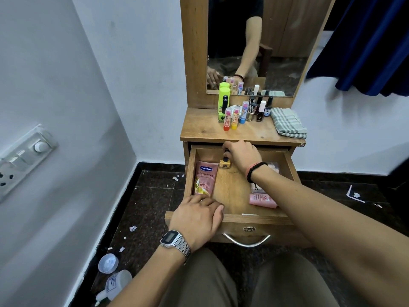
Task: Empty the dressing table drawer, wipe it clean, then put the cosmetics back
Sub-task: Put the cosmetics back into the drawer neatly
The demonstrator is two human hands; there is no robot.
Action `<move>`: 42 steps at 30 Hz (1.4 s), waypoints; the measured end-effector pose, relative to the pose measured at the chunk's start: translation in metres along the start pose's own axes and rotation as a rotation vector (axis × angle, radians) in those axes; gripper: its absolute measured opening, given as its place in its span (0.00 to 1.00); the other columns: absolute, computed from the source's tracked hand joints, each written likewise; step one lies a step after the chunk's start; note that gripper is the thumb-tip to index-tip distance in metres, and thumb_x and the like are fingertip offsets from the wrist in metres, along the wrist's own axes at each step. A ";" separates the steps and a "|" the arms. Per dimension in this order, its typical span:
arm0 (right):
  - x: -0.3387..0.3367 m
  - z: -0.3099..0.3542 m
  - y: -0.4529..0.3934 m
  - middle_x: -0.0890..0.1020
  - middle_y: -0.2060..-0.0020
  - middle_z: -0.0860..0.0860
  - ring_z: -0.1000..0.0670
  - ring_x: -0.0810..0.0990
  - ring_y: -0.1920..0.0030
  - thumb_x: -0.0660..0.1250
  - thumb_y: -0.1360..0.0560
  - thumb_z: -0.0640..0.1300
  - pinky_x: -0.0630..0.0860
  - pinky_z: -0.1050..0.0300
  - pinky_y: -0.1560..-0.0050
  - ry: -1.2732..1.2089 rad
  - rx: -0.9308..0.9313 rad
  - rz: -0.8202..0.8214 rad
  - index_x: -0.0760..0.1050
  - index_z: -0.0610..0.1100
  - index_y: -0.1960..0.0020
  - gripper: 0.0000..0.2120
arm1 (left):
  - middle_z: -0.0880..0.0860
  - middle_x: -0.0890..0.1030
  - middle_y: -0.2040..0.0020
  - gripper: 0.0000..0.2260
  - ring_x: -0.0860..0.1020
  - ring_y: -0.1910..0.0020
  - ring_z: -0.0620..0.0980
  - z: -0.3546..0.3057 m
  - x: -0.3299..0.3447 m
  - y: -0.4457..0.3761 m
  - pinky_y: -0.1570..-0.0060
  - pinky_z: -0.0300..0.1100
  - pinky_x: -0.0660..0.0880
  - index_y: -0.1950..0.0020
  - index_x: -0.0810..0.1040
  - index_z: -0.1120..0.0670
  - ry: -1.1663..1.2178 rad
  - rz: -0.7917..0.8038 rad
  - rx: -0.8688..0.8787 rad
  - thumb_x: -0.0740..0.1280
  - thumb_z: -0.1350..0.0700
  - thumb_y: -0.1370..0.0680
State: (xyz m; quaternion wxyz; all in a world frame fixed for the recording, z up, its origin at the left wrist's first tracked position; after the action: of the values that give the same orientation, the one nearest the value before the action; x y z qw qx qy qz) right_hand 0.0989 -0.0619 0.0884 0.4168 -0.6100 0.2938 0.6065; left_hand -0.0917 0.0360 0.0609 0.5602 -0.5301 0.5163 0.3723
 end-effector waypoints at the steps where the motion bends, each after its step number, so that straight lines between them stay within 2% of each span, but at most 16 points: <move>1: -0.001 -0.001 0.001 0.82 0.53 0.43 0.39 0.80 0.51 0.62 0.21 0.46 0.76 0.50 0.54 0.006 -0.014 -0.009 0.73 0.45 0.42 0.09 | 0.42 0.82 0.51 0.23 0.77 0.46 0.44 0.000 0.000 0.000 0.46 0.41 0.70 0.49 0.81 0.45 0.001 0.002 -0.001 0.45 0.44 0.20; 5: -0.015 0.004 0.005 0.82 0.54 0.47 0.42 0.80 0.54 0.63 0.22 0.50 0.77 0.50 0.56 -0.008 -0.106 -0.089 0.71 0.46 0.44 0.09 | 0.42 0.82 0.49 0.25 0.76 0.44 0.44 -0.001 -0.002 0.000 0.44 0.41 0.69 0.47 0.80 0.45 0.014 0.024 0.005 0.43 0.44 0.20; 8: -0.041 0.017 0.002 0.82 0.55 0.50 0.48 0.79 0.55 0.64 0.22 0.49 0.78 0.51 0.55 -0.086 -0.182 -0.210 0.75 0.47 0.47 0.07 | 0.42 0.82 0.48 0.27 0.75 0.43 0.44 -0.001 -0.001 0.000 0.43 0.41 0.68 0.45 0.80 0.45 0.019 0.034 0.002 0.41 0.43 0.21; 11: -0.084 0.020 -0.018 0.81 0.53 0.52 0.53 0.79 0.53 0.64 0.22 0.47 0.77 0.58 0.51 -0.214 -0.137 -0.342 0.78 0.46 0.46 0.08 | 0.42 0.82 0.47 0.27 0.75 0.42 0.43 0.000 0.001 0.000 0.42 0.41 0.67 0.45 0.80 0.45 0.015 0.030 -0.008 0.41 0.43 0.21; 13: -0.110 0.018 -0.038 0.81 0.51 0.50 0.51 0.79 0.50 0.64 0.22 0.45 0.77 0.54 0.46 -0.224 -0.099 -0.381 0.78 0.46 0.45 0.08 | 0.41 0.81 0.47 0.26 0.74 0.41 0.42 0.000 0.002 0.000 0.42 0.41 0.67 0.45 0.80 0.45 0.009 0.023 -0.016 0.42 0.43 0.20; 15: -0.125 0.011 -0.063 0.82 0.47 0.47 0.46 0.80 0.47 0.65 0.22 0.43 0.77 0.49 0.44 -0.189 -0.040 -0.344 0.79 0.47 0.44 0.09 | 0.41 0.82 0.48 0.26 0.74 0.42 0.42 0.000 0.002 0.000 0.42 0.41 0.68 0.46 0.80 0.45 0.007 0.013 -0.016 0.42 0.43 0.20; 19: -0.131 0.004 -0.100 0.79 0.44 0.44 0.41 0.77 0.43 0.65 0.23 0.41 0.74 0.49 0.42 -0.055 0.027 -0.191 0.80 0.50 0.44 0.10 | 0.41 0.82 0.52 0.24 0.76 0.45 0.42 0.001 0.002 0.000 0.45 0.41 0.70 0.49 0.81 0.45 0.004 -0.025 -0.020 0.45 0.44 0.20; 25: -0.122 0.012 -0.111 0.76 0.42 0.41 0.38 0.78 0.45 0.67 0.24 0.39 0.75 0.50 0.48 0.066 0.037 -0.055 0.81 0.45 0.45 0.09 | 0.40 0.83 0.56 0.22 0.78 0.49 0.41 0.000 0.003 0.001 0.50 0.40 0.72 0.53 0.82 0.45 -0.010 -0.068 -0.011 0.48 0.44 0.20; 31: -0.113 0.013 -0.113 0.74 0.42 0.40 0.37 0.77 0.44 0.66 0.23 0.39 0.78 0.45 0.46 0.088 0.050 -0.038 0.77 0.45 0.44 0.08 | 0.41 0.83 0.56 0.21 0.78 0.51 0.42 -0.001 0.002 0.000 0.50 0.41 0.73 0.54 0.82 0.45 -0.016 -0.077 0.005 0.50 0.44 0.20; 35: -0.112 0.010 -0.113 0.75 0.42 0.40 0.38 0.78 0.47 0.68 0.24 0.41 0.79 0.45 0.46 0.063 0.075 -0.010 0.77 0.44 0.43 0.10 | 0.41 0.83 0.57 0.20 0.78 0.51 0.41 -0.001 0.001 0.000 0.51 0.41 0.73 0.54 0.82 0.45 -0.018 -0.088 0.016 0.50 0.44 0.20; 38: -0.109 0.009 -0.114 0.75 0.44 0.40 0.38 0.78 0.48 0.67 0.24 0.39 0.79 0.46 0.47 0.005 0.081 -0.003 0.78 0.42 0.46 0.07 | 0.41 0.83 0.58 0.20 0.78 0.53 0.42 -0.001 0.000 0.000 0.52 0.40 0.73 0.55 0.82 0.45 -0.014 -0.091 0.017 0.50 0.44 0.20; 42: -0.107 0.011 -0.114 0.75 0.45 0.40 0.38 0.76 0.46 0.65 0.24 0.37 0.74 0.49 0.48 -0.002 0.048 -0.026 0.78 0.42 0.49 0.06 | 0.41 0.83 0.58 0.20 0.79 0.54 0.42 -0.002 0.001 0.000 0.52 0.41 0.73 0.55 0.82 0.45 -0.014 -0.107 0.025 0.51 0.44 0.21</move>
State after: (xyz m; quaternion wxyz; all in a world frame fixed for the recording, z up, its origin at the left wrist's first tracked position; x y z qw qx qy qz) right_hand 0.1822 -0.0134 0.2122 0.4397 -0.6029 0.2996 0.5944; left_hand -0.0919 0.0344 0.0602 0.5894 -0.5473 0.4878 0.3393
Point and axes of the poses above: each hand's wrist, its own y-axis away from the middle knuckle, its own x-axis out of the palm, z = x × y, the point moved 4 cm from there along -y, towards the middle knuckle
